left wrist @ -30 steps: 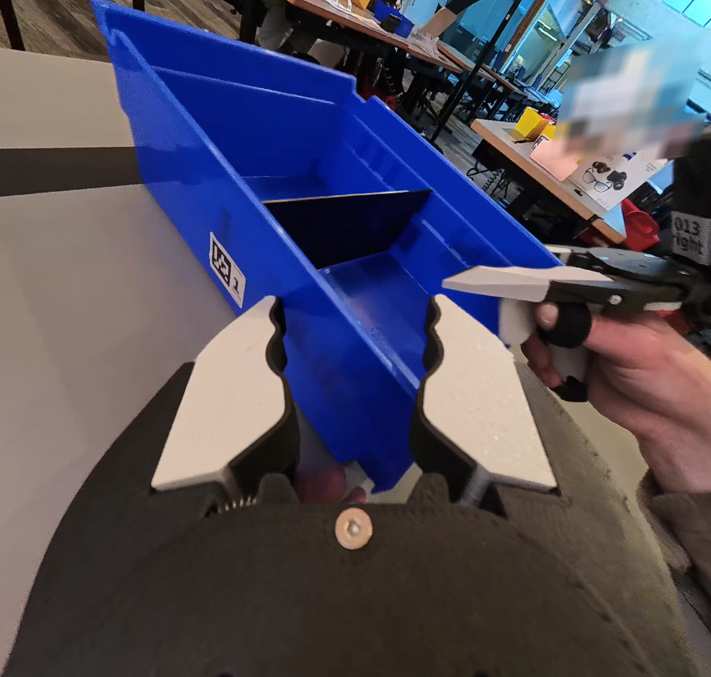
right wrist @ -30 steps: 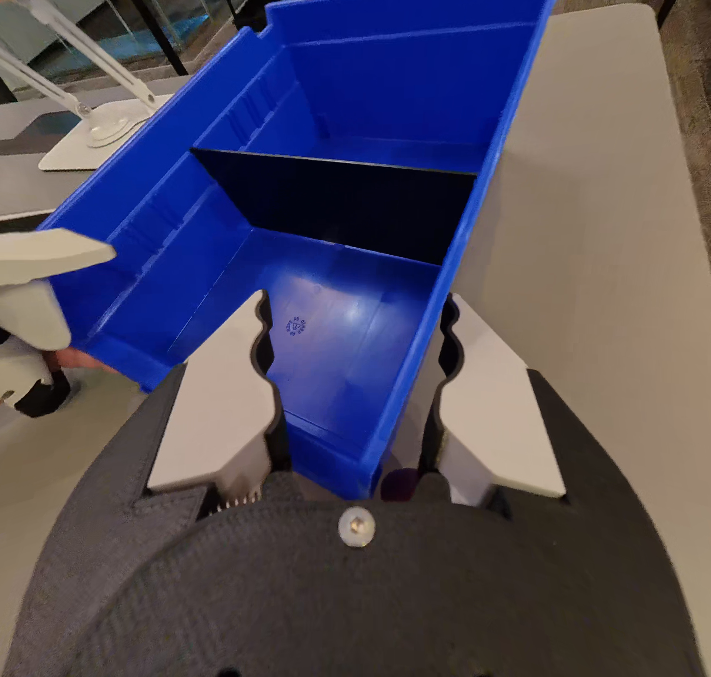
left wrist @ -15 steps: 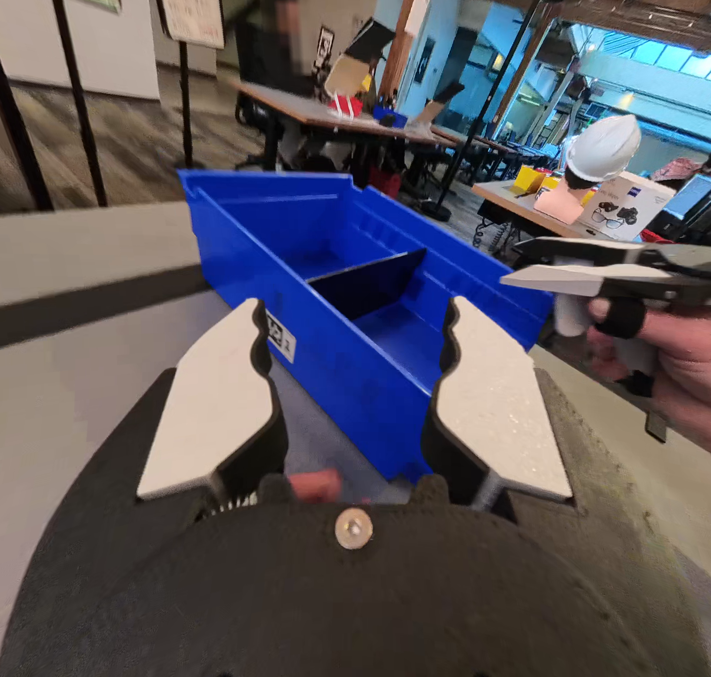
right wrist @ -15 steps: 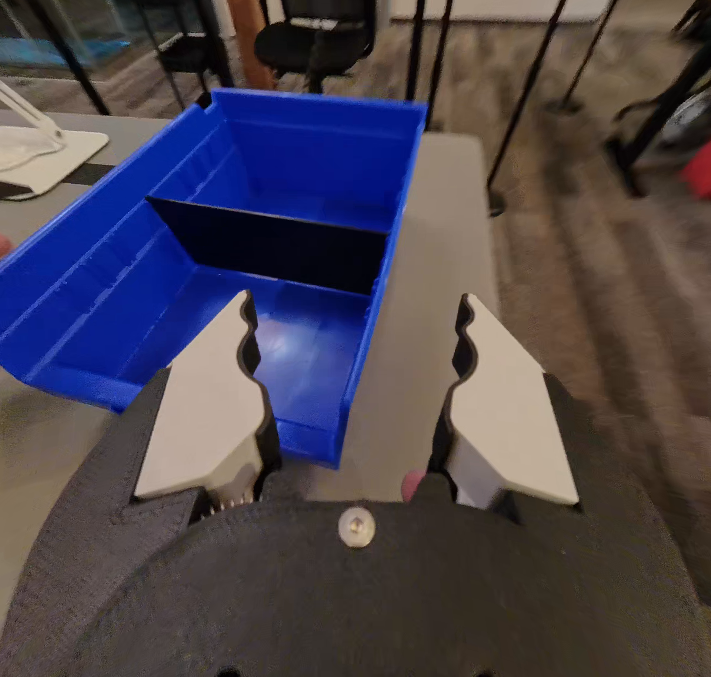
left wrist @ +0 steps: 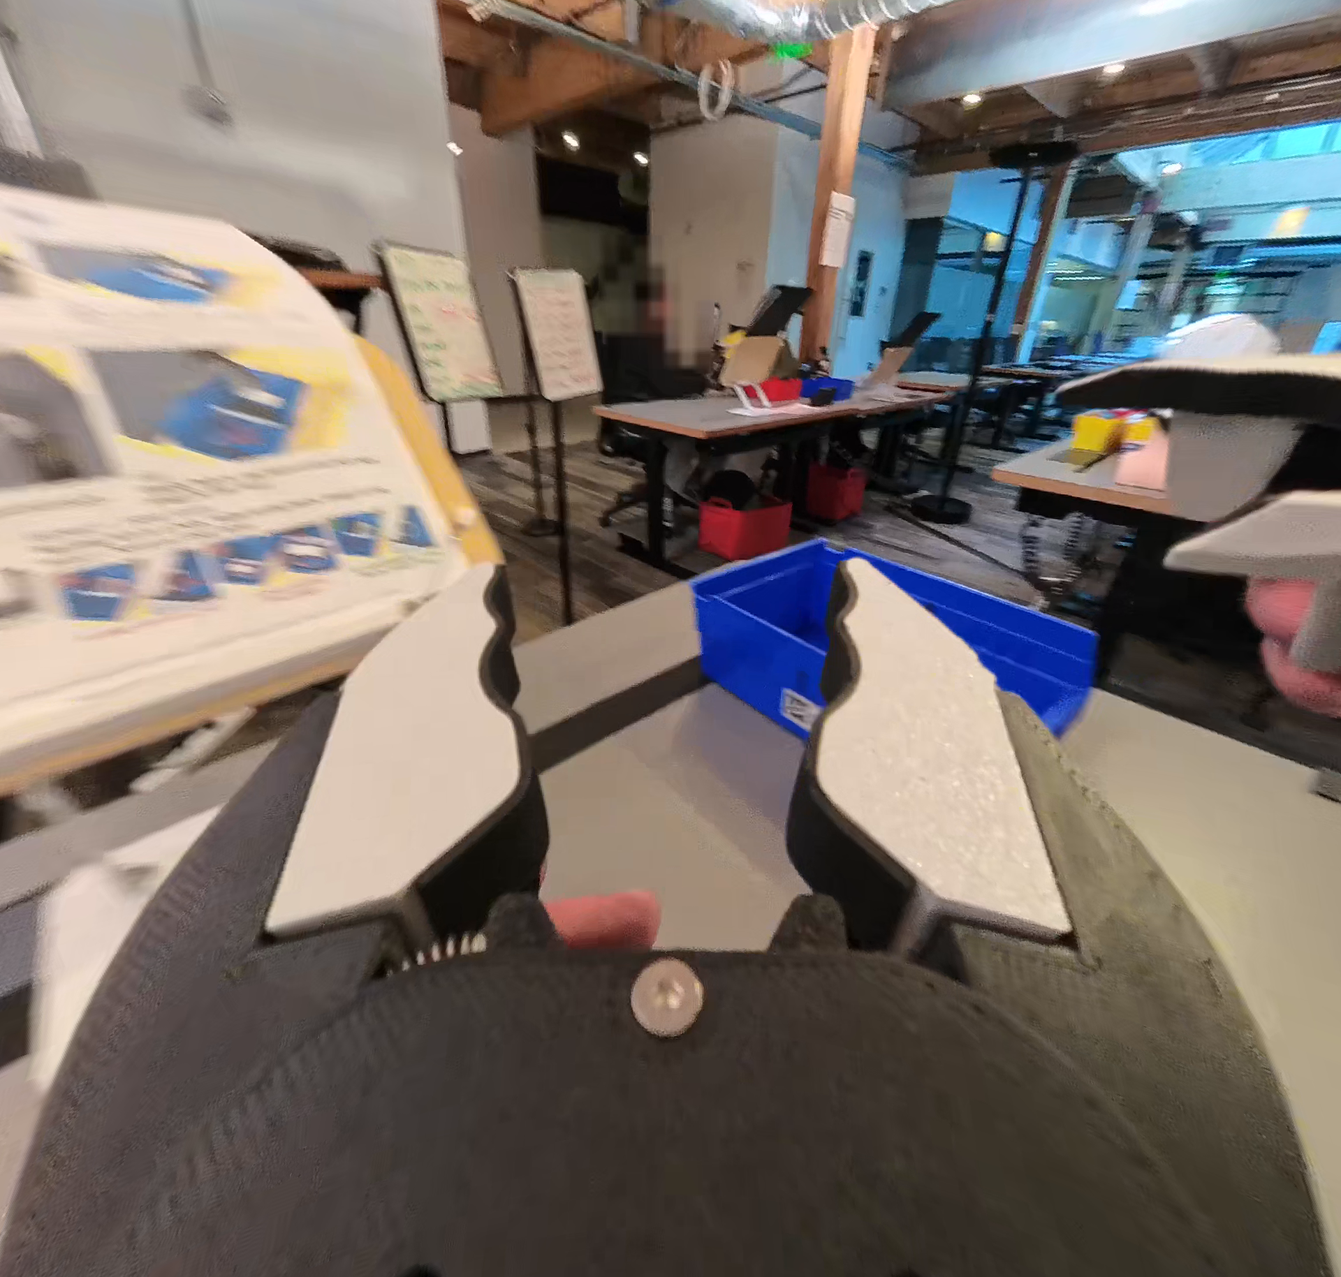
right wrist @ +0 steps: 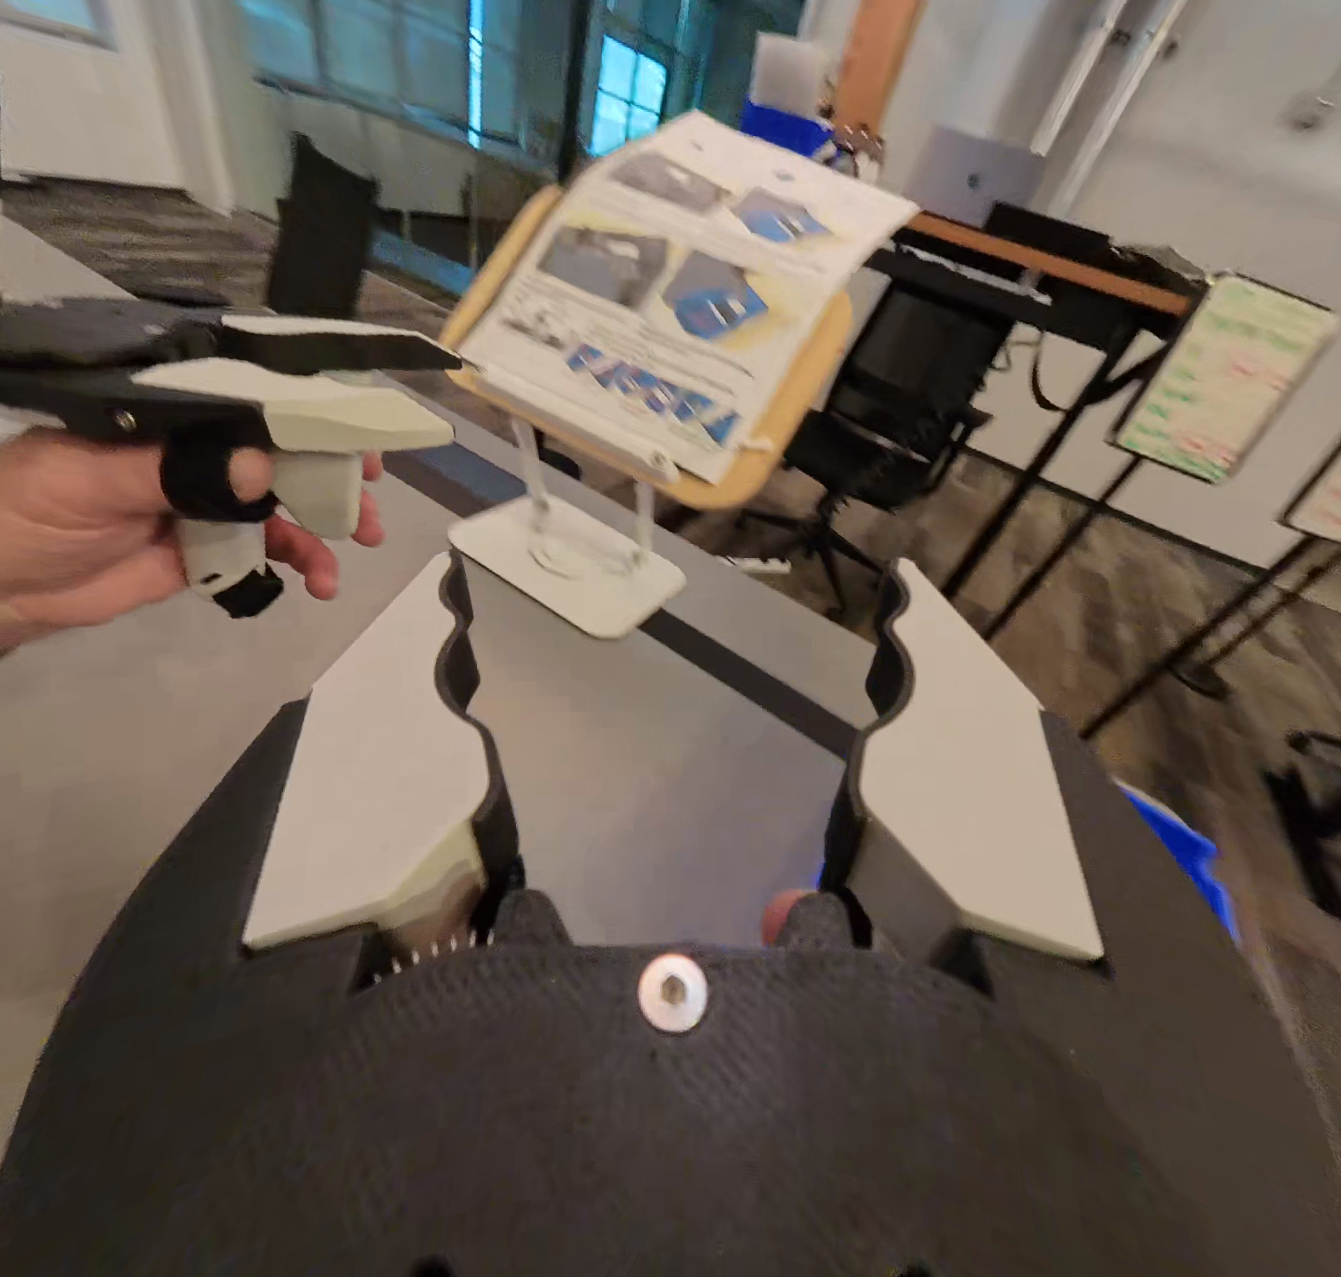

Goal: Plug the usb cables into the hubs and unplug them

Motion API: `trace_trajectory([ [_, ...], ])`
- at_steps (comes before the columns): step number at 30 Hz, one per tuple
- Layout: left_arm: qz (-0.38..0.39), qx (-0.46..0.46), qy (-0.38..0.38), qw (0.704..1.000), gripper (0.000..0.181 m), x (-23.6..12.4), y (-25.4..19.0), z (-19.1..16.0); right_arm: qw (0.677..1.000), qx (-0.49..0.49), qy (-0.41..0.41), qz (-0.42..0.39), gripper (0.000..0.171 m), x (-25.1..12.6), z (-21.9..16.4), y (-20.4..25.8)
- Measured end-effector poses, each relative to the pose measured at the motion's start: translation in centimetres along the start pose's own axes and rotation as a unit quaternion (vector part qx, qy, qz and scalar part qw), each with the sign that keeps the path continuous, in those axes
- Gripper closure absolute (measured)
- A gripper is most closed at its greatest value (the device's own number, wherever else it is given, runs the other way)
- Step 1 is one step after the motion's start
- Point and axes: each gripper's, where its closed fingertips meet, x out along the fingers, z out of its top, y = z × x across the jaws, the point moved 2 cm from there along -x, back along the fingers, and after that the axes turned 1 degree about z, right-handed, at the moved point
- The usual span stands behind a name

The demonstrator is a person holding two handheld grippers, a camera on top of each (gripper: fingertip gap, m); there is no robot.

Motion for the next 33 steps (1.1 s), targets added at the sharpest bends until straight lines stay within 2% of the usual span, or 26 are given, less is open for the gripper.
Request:
trace_trajectory([
  [5,0.055,0.034,-0.039,0.997,0.103,-6.0,5.9,3.5,0.996,0.036,-0.056,0.060,0.062,3.9,5.5,5.0],
  [9,0.086,0.015,-0.076,0.993,0.108,-9.1,9.8,5.5,0.991,0.053,-0.091,0.087,0.064,5.4,7.9,7.5],
  [14,0.088,0.038,-0.093,0.991,0.108,-9.9,10.8,7.6,0.984,0.069,-0.127,0.100,0.065,7.0,9.2,8.3],
  [21,0.074,0.100,-0.102,0.987,0.113,-10.0,8.9,8.4,0.987,0.066,-0.096,0.108,0.065,9.4,6.6,8.0],
  [29,0.061,0.115,-0.097,0.987,0.112,-9.0,8.6,8.3,0.983,0.052,-0.132,0.117,0.063,9.9,12.2,8.3],
  [33,0.055,0.116,-0.093,0.987,0.111,-8.8,8.5,8.1,0.976,0.082,-0.160,0.120,0.065,10.2,11.9,8.4],
])
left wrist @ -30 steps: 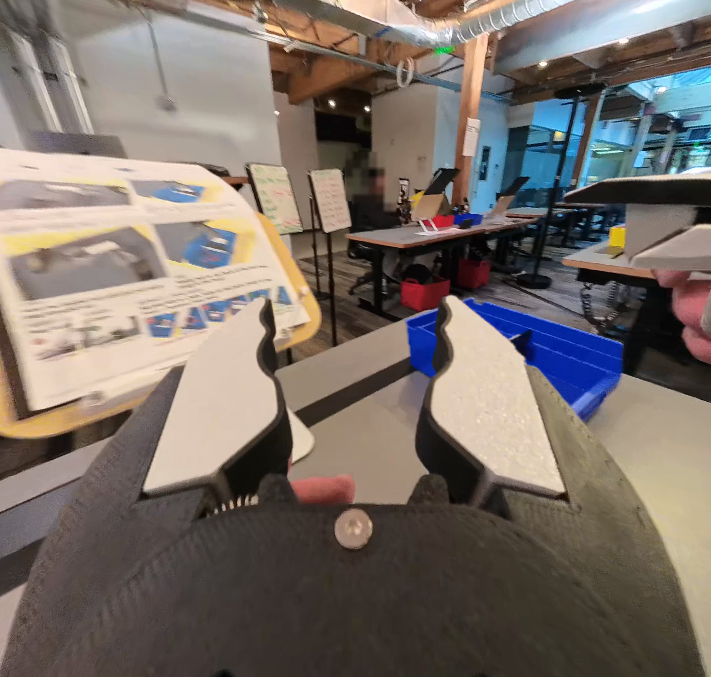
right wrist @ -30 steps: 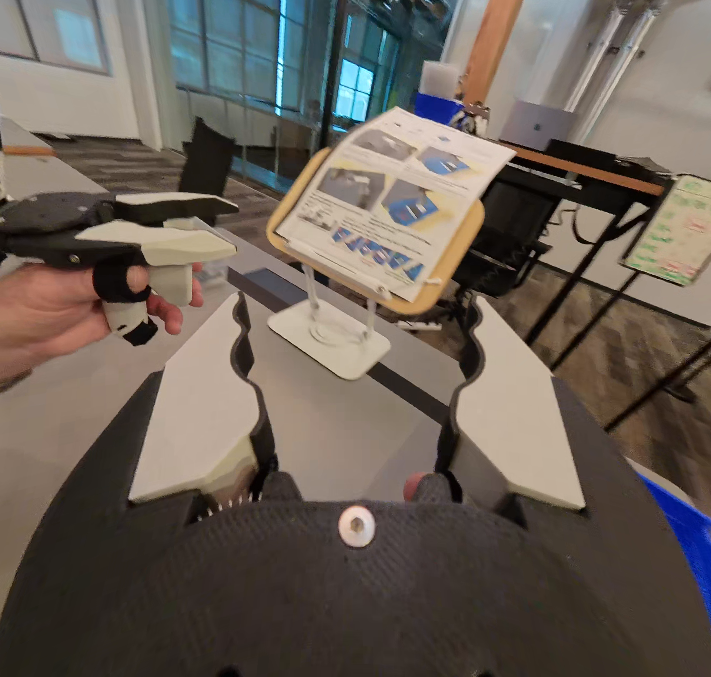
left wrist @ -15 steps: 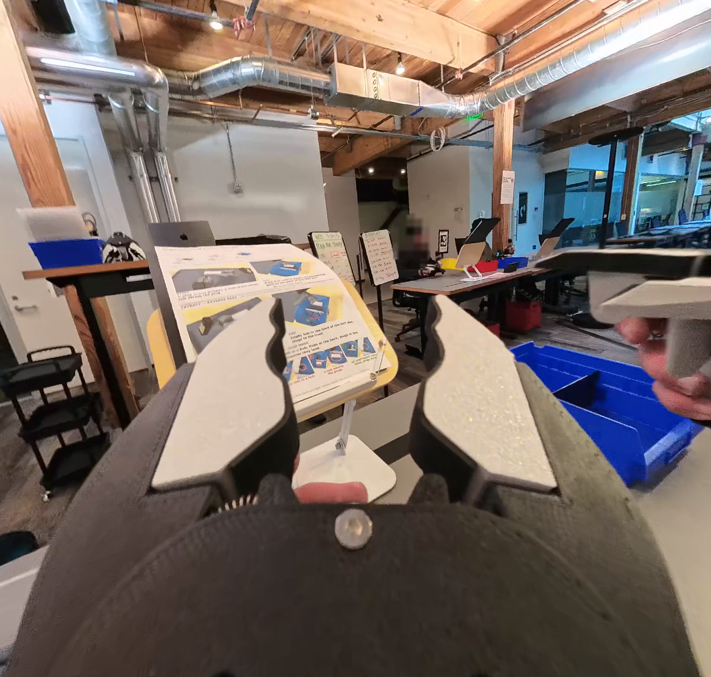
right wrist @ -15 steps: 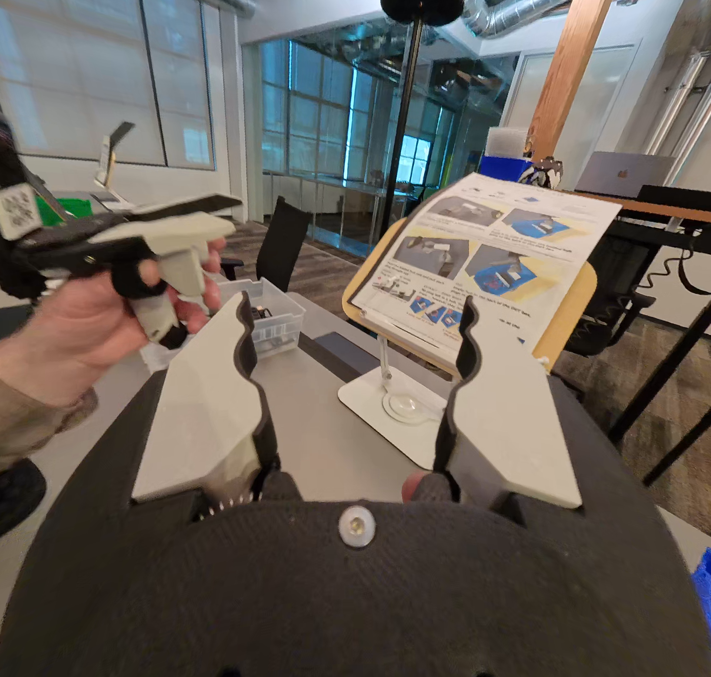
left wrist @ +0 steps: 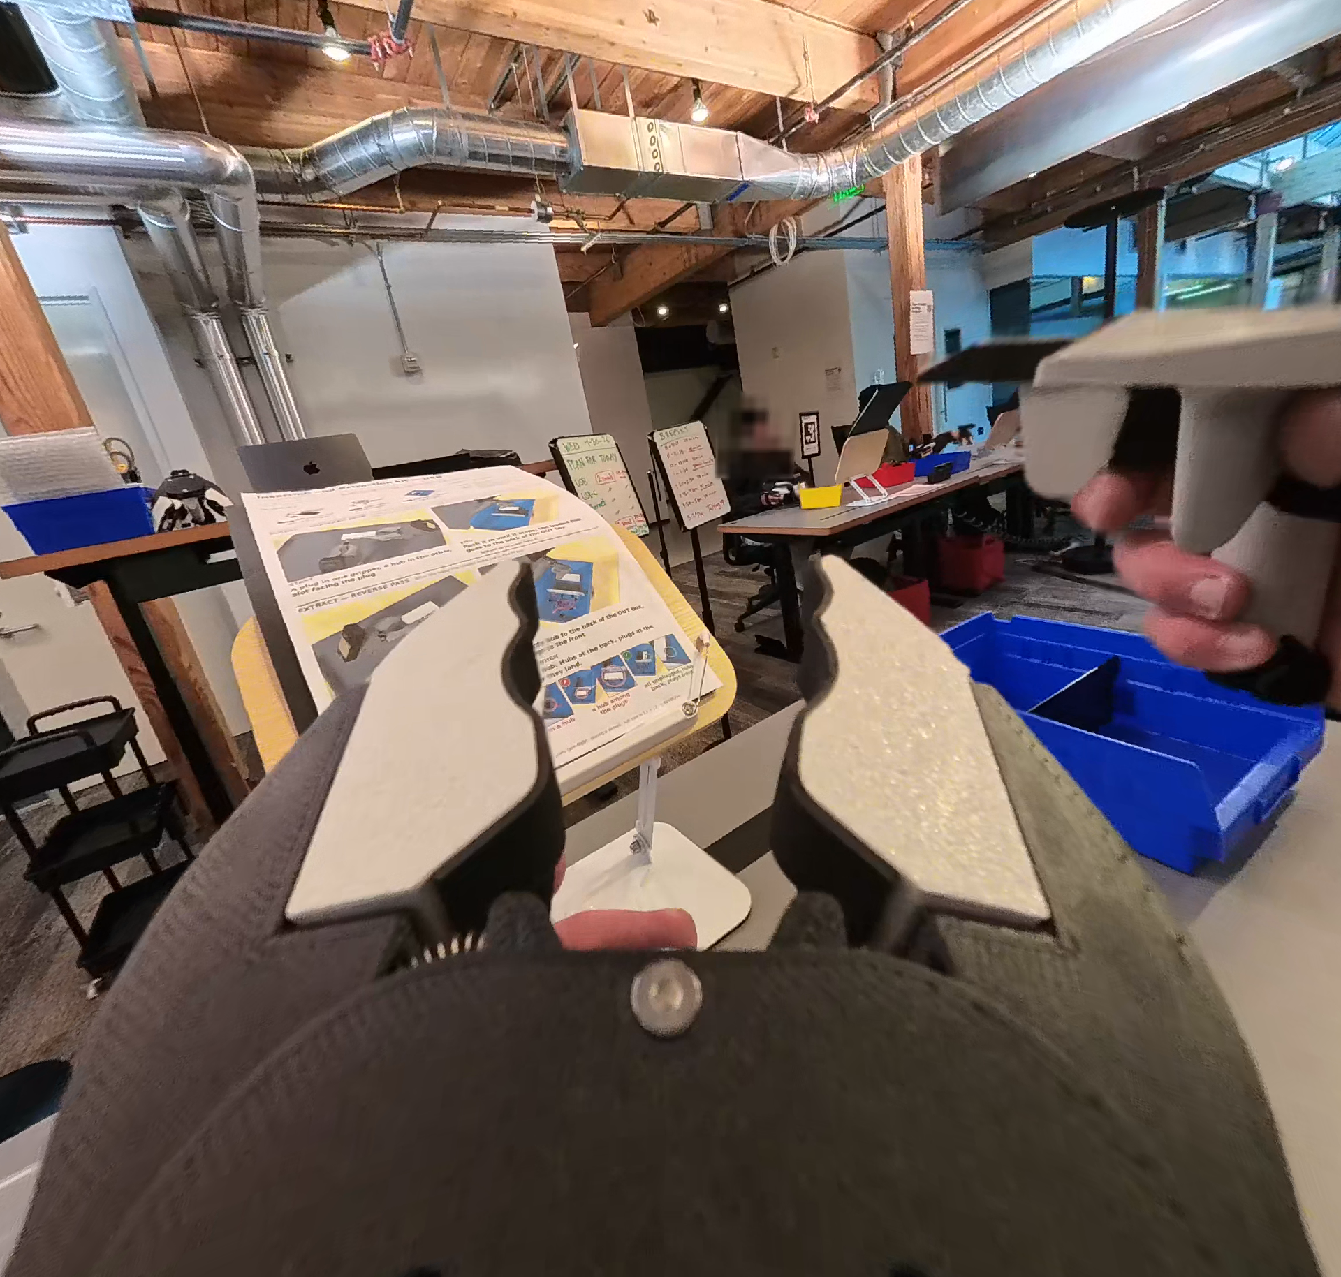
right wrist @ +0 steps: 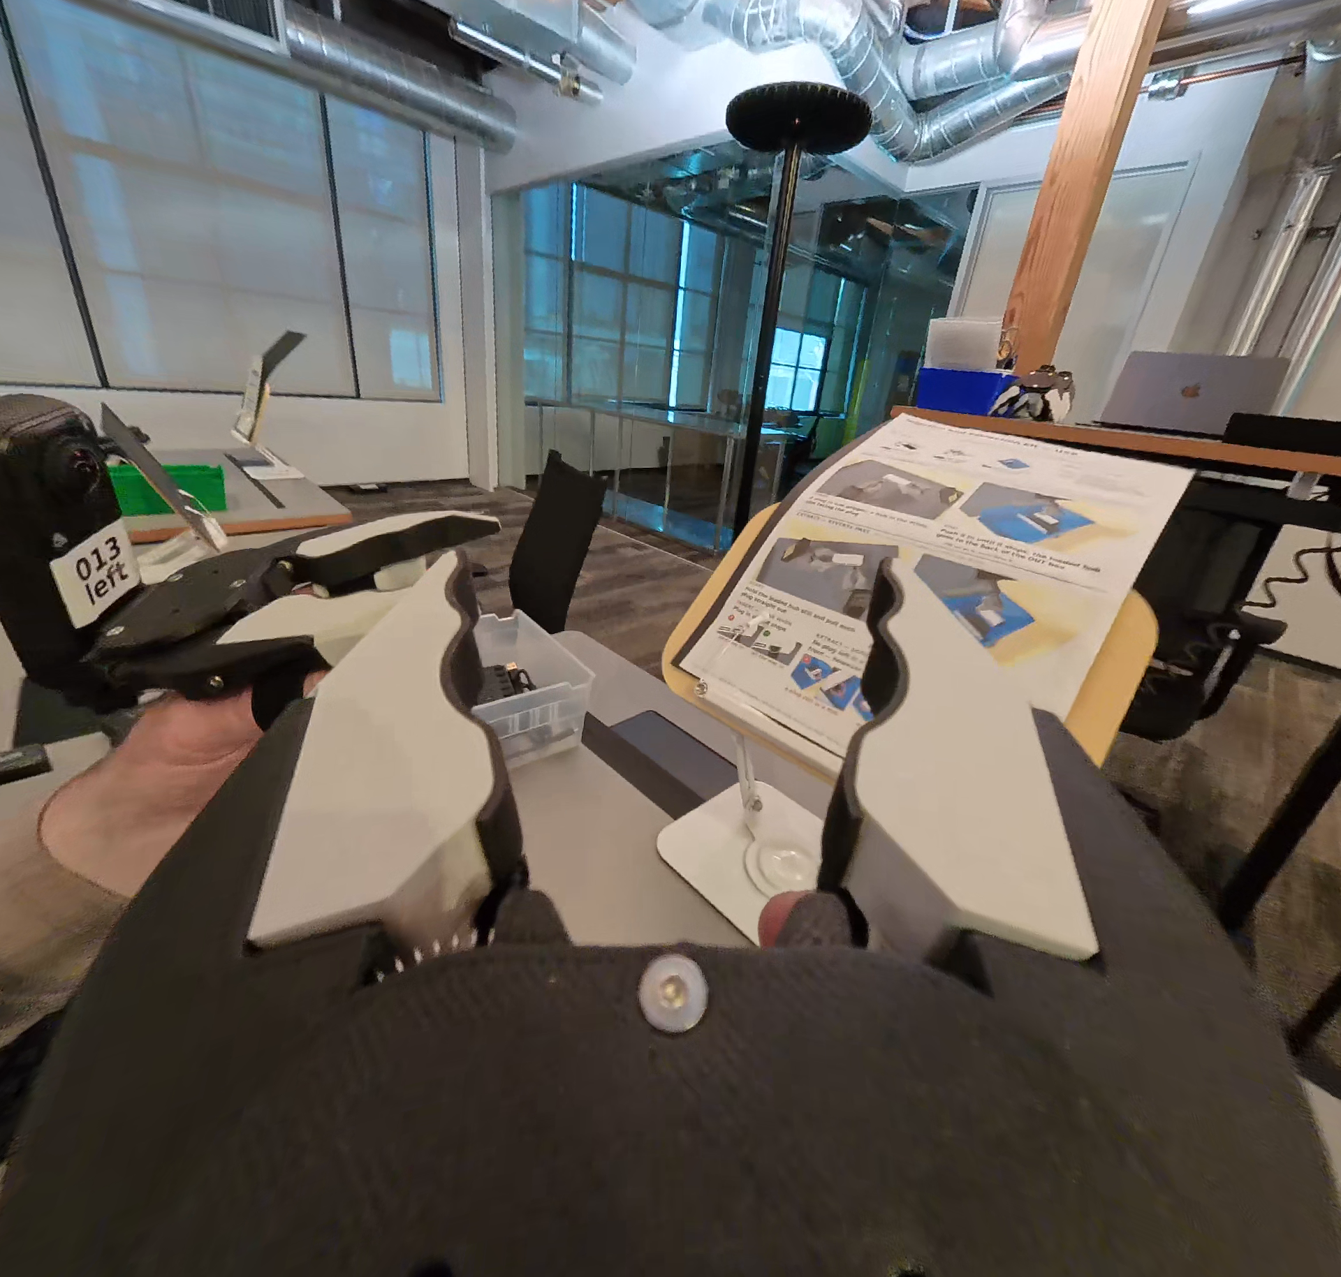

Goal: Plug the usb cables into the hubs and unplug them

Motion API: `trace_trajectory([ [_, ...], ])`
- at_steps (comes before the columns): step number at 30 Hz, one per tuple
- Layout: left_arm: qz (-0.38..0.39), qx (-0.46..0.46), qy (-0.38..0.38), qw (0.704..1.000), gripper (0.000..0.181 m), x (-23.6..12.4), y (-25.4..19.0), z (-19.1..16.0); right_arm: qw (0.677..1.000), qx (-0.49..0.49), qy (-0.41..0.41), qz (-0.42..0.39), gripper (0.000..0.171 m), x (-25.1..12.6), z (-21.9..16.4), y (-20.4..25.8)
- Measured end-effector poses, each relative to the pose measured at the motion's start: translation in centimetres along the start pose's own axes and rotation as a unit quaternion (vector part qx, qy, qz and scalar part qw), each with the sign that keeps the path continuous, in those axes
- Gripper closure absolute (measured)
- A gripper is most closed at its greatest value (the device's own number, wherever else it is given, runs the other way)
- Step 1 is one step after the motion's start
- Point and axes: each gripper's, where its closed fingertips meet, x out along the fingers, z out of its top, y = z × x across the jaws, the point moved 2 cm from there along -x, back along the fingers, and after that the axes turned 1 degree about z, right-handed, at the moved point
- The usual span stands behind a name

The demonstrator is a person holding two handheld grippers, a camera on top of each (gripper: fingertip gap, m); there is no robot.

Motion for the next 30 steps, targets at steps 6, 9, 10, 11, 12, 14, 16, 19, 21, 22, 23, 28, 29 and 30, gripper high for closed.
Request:
trace_trajectory([
  [6,-0.005,0.005,0.007,1.000,0.111,0.3,0.1,-0.5,1.000,-0.004,0.016,0.003,0.065,0.7,-2.6,-1.1],
  [9,-0.004,-0.001,0.009,1.000,0.112,0.4,0.6,-0.9,0.999,-0.037,0.010,-0.003,0.065,0.6,-1.8,-1.5],
  [10,-0.005,-0.004,0.011,1.000,0.112,0.5,0.7,-1.1,0.999,-0.042,0.005,-0.001,0.065,0.5,-1.4,-1.5],
  [11,-0.003,-0.004,0.016,1.000,0.111,0.6,0.9,-1.4,0.999,-0.046,0.000,0.000,0.065,0.4,-1.1,-1.6],
  [12,-0.001,-0.003,0.020,1.000,0.111,0.7,1.0,-1.7,0.999,-0.050,-0.006,-0.002,0.066,0.3,-0.8,-1.7],
  [14,-0.001,-0.002,0.025,1.000,0.111,0.8,1.2,-2.1,0.998,-0.053,-0.016,-0.004,0.068,0.2,-0.2,-2.1],
  [16,0.003,0.009,0.037,0.999,0.111,1.0,1.5,-2.8,0.998,-0.059,-0.016,-0.011,0.068,0.3,-0.2,-2.7],
  [19,0.007,0.010,0.046,0.999,0.110,1.2,1.9,-3.5,0.998,-0.064,-0.010,-0.017,0.068,0.9,-0.8,-3.6],
  [21,0.006,0.005,0.051,0.999,0.110,1.3,2.2,-3.9,0.998,-0.060,-0.005,-0.012,0.068,1.5,-1.4,-4.0],
  [22,0.007,0.007,0.054,0.999,0.110,1.4,2.4,-4.1,0.998,-0.061,-0.001,-0.011,0.068,1.8,-1.8,-4.2],
  [23,0.008,0.010,0.056,0.998,0.109,1.4,2.6,-4.4,0.998,-0.062,0.003,-0.012,0.068,2.1,-2.1,-4.6],
  [28,0.011,0.008,0.068,0.998,0.109,1.4,3.7,-4.9,0.999,-0.050,0.009,-0.003,0.068,2.9,-2.9,-5.2],
  [29,0.009,0.002,0.067,0.998,0.109,1.3,4.0,-4.8,0.998,-0.053,0.013,-0.004,0.068,3.0,-3.1,-5.2],
  [30,0.010,-0.001,0.064,0.998,0.109,1.1,4.2,-4.5,0.998,-0.058,0.016,-0.009,0.068,3.0,-3.1,-5.2],
])
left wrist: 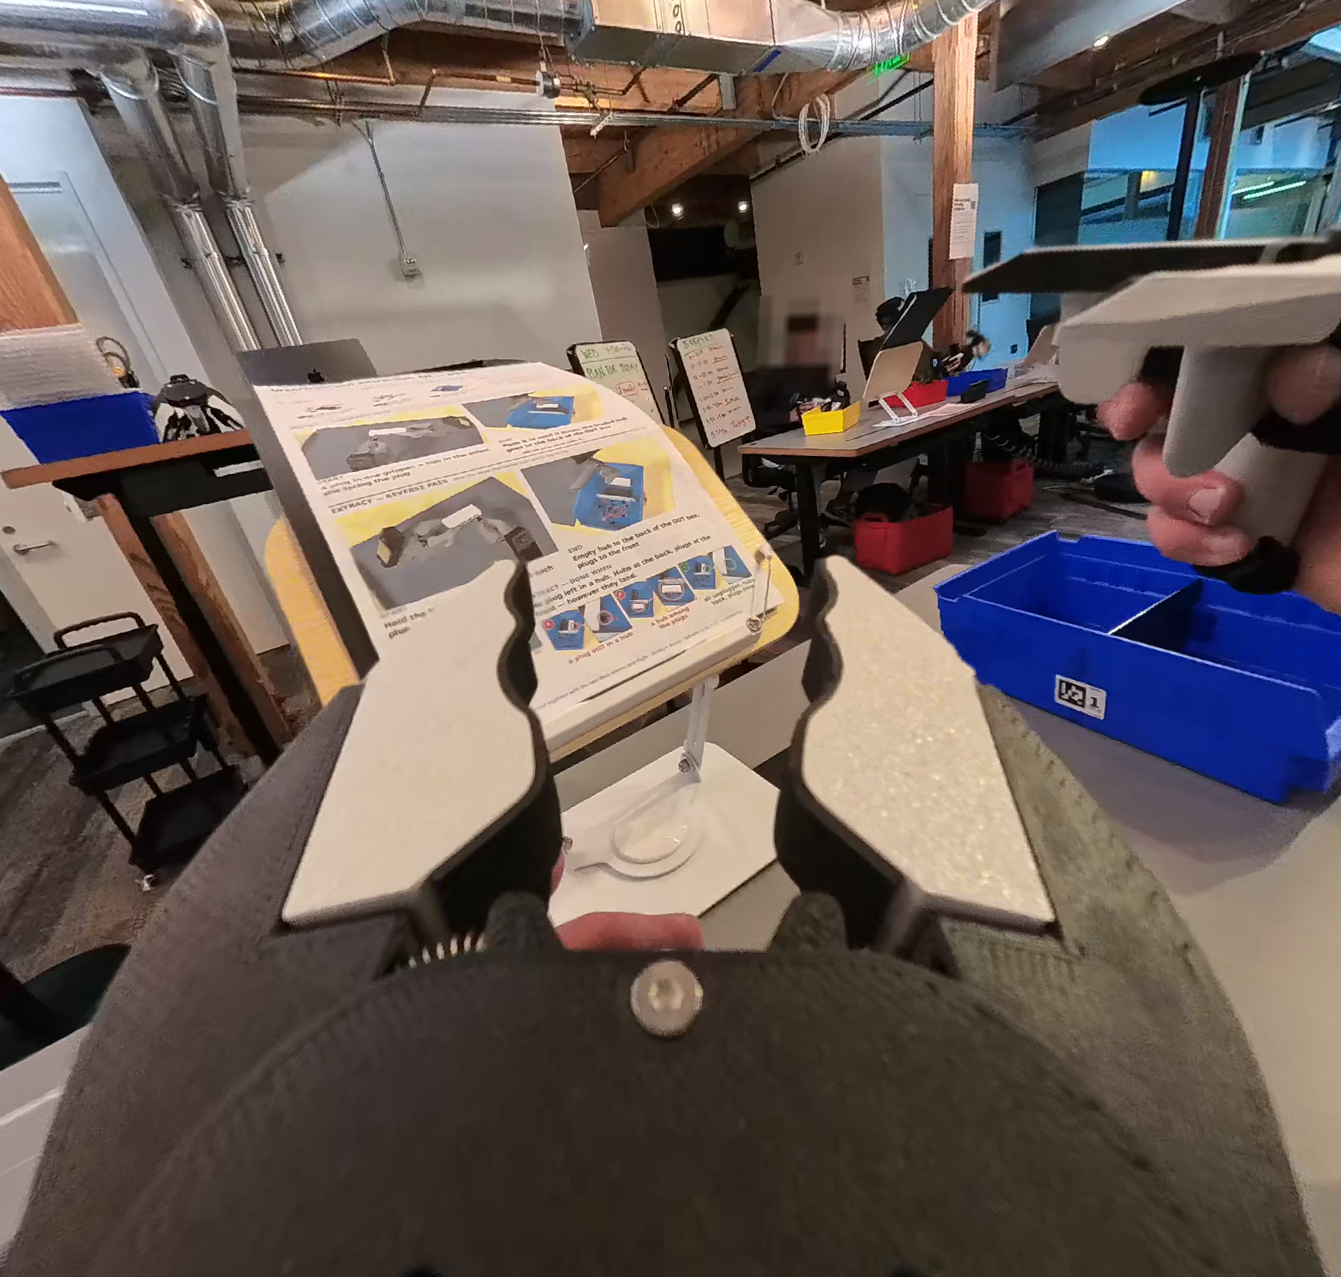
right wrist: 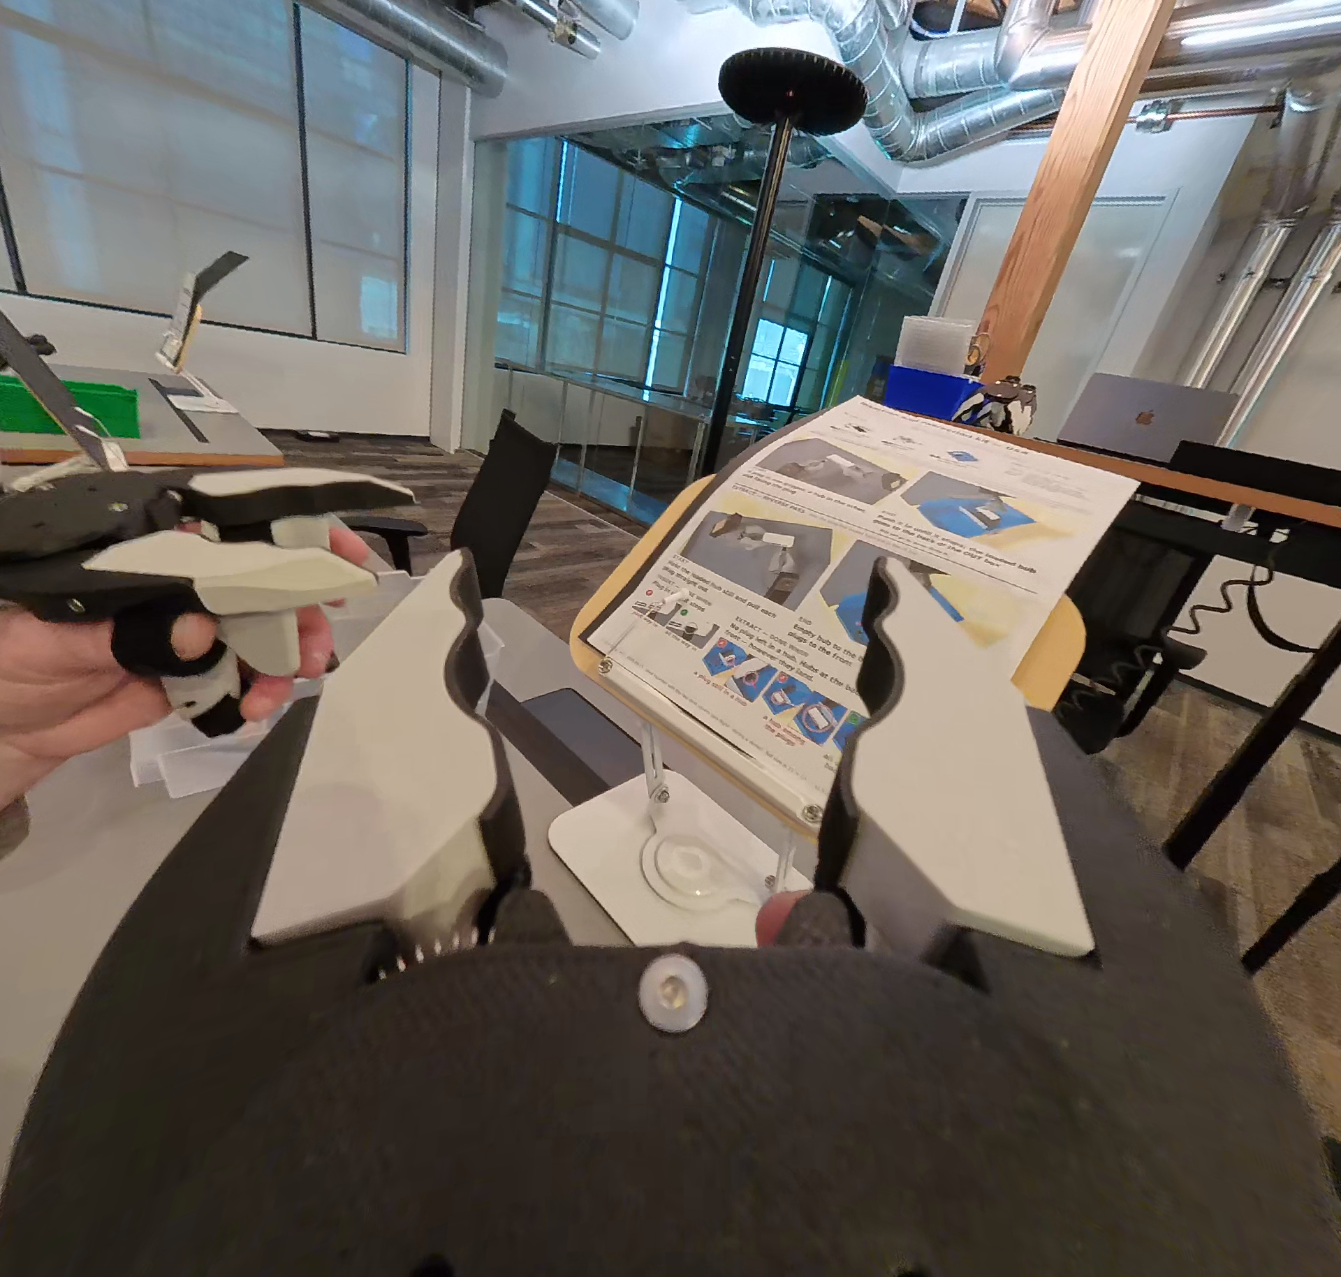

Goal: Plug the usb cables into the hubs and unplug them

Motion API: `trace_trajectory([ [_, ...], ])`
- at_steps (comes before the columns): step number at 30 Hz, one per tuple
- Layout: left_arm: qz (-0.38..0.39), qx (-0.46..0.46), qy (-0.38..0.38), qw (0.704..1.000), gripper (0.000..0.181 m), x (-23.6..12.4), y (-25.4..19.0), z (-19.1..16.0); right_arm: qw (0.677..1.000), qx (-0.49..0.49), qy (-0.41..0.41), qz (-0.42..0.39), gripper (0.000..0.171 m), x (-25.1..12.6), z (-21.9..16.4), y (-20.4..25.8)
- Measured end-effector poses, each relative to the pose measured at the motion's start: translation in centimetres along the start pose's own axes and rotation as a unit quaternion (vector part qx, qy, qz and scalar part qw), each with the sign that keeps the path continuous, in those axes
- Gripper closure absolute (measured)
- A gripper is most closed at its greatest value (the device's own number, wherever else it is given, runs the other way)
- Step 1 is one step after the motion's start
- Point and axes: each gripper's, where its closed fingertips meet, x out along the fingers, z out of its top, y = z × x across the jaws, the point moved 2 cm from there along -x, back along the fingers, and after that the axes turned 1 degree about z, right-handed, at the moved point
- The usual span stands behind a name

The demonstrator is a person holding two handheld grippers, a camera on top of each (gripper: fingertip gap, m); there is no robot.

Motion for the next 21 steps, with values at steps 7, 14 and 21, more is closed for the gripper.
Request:
trace_trajectory([
  [7,0.021,0.005,-0.017,1.000,0.110,-1.0,2.5,0.9,0.997,0.016,0.053,0.059,0.062,2.5,-1.6,3.1],
  [14,0.028,0.010,0.000,1.000,0.108,0.0,2.7,-0.9,0.994,0.091,0.010,0.056,0.065,0.8,-2.7,0.9],
  [21,0.028,-0.010,0.007,1.000,0.109,0.4,2.1,-2.2,0.996,0.079,-0.036,0.024,0.068,-1.2,0.2,0.6],
])
